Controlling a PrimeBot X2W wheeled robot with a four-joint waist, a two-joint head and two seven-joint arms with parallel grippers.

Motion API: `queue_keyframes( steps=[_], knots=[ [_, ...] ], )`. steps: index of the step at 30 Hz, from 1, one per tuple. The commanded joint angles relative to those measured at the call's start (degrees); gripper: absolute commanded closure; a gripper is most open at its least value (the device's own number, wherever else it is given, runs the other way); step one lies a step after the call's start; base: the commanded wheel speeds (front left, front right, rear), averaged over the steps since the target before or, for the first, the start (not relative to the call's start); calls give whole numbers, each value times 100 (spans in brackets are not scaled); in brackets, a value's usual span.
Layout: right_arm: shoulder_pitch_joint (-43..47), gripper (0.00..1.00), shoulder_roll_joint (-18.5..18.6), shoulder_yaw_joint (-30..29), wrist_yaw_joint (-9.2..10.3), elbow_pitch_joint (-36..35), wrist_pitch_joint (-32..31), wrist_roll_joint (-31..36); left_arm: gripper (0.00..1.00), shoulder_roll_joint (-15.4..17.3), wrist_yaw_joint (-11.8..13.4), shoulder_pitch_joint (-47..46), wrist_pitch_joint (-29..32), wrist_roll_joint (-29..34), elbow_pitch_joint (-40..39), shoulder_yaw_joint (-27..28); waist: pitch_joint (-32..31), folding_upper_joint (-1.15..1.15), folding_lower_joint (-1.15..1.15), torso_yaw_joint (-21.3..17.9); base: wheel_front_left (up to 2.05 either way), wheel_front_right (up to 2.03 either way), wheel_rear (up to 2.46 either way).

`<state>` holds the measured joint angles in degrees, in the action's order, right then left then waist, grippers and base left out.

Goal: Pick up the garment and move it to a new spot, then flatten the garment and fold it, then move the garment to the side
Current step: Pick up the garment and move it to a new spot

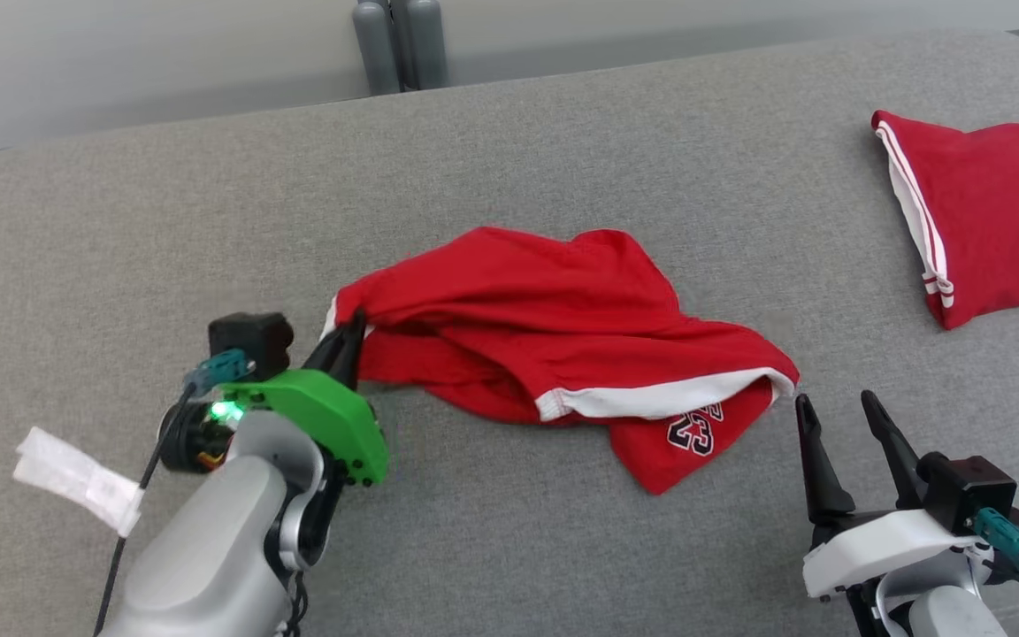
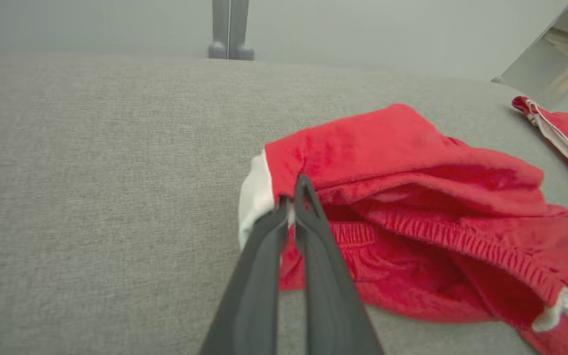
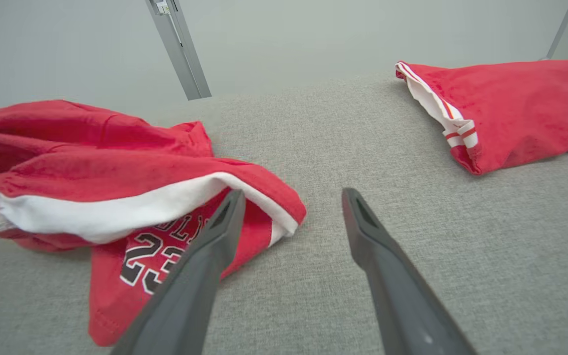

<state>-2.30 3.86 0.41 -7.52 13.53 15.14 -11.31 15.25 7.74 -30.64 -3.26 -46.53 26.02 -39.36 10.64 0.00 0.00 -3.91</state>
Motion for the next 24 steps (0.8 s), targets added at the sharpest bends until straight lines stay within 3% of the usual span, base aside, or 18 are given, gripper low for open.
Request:
queue_keyframes(
  steps=[1,5,9,11,12,18,24],
  knots=[
    [-23,0,33,-41,6,22,-2,-15,100,56,-47,156,-107,-104,213,93,19,0,0,62,0,0,0],
    [44,0,85,-127,6,57,-1,-3,100,108,-131,295,-367,-250,856,280,33,0,0,201,0,0,0],
    [15,0,90,-153,6,89,-2,11,99,-36,-350,247,-560,-320,1314,284,2,0,0,332,0,0,0],
    [34,0,103,-119,6,122,-2,25,52,-110,-422,184,-727,-310,1486,293,-62,0,0,392,0,0,0],
    [45,0,107,-93,6,146,-2,27,0,-144,-440,167,-823,-289,1575,309,-113,0,0,412,0,0,0],
    [103,0,167,-11,6,108,-2,81,0,-97,-443,395,-1182,97,1521,412,-420,0,0,390,0,0,0],
    [260,0,230,-136,6,-159,-1,171,0,-113,-26,1598,-1183,1210,-352,1627,-623,0,0,390,0,0,0]
  ],
)
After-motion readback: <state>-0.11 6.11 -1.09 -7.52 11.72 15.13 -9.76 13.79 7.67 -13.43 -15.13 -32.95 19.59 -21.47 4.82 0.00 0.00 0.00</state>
